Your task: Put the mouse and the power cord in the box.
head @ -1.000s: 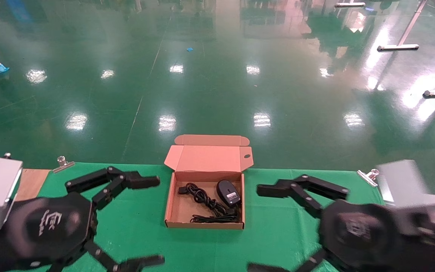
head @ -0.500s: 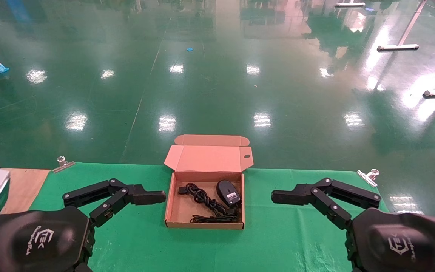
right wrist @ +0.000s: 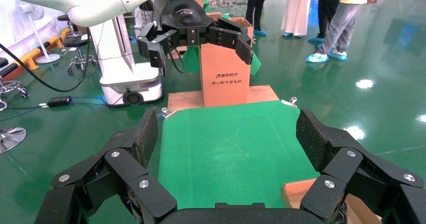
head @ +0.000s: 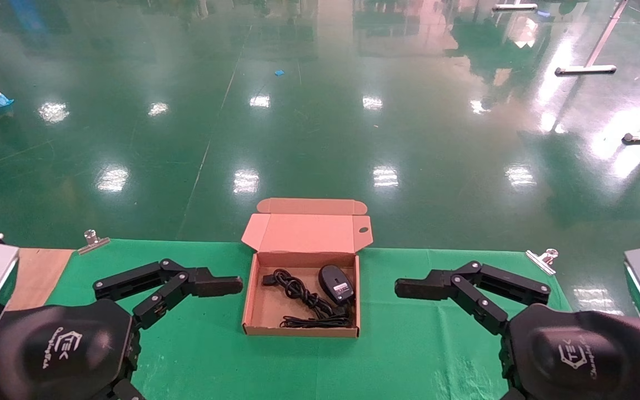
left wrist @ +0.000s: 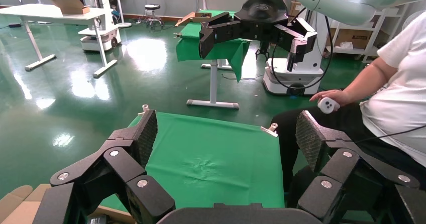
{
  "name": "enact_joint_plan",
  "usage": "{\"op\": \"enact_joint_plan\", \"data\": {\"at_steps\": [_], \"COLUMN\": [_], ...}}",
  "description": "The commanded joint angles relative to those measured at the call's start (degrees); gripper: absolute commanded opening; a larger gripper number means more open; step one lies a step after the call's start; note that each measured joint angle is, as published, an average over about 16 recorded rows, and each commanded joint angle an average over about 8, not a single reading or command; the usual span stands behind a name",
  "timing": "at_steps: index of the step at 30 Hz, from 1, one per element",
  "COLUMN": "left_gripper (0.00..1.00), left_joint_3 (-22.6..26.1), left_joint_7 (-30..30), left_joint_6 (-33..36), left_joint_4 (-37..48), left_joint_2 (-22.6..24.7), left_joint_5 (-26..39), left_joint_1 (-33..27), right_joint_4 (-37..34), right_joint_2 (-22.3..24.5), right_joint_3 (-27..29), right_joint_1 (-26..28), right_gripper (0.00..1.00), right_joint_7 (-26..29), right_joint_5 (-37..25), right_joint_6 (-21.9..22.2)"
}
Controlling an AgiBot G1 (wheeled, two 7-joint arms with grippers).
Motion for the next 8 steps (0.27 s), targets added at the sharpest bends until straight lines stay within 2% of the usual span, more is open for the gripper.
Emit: {"op": "enact_joint_plan", "data": {"at_steps": [1, 8], "left_gripper": [1.0, 1.0], "left_joint_3": [0.0, 0.0], "left_joint_7": [0.0, 0.1], "left_joint_6": [0.0, 0.0], "left_joint_4": [0.1, 0.2], "left_joint_2": [0.0, 0.0], "left_joint_5": [0.0, 0.1], "left_joint_1": [0.0, 0.0], "right_joint_4": [-0.1, -0.1], "right_joint_2": [-0.1, -0.1], "right_joint_3": [-0.1, -0.3], "right_joint_1": [0.0, 0.1], "right_gripper": [1.0, 1.0], "right_joint_7": [0.0, 0.0], "right_joint_5": [-0.1, -0.2], "right_joint_6": [0.1, 0.2]}}
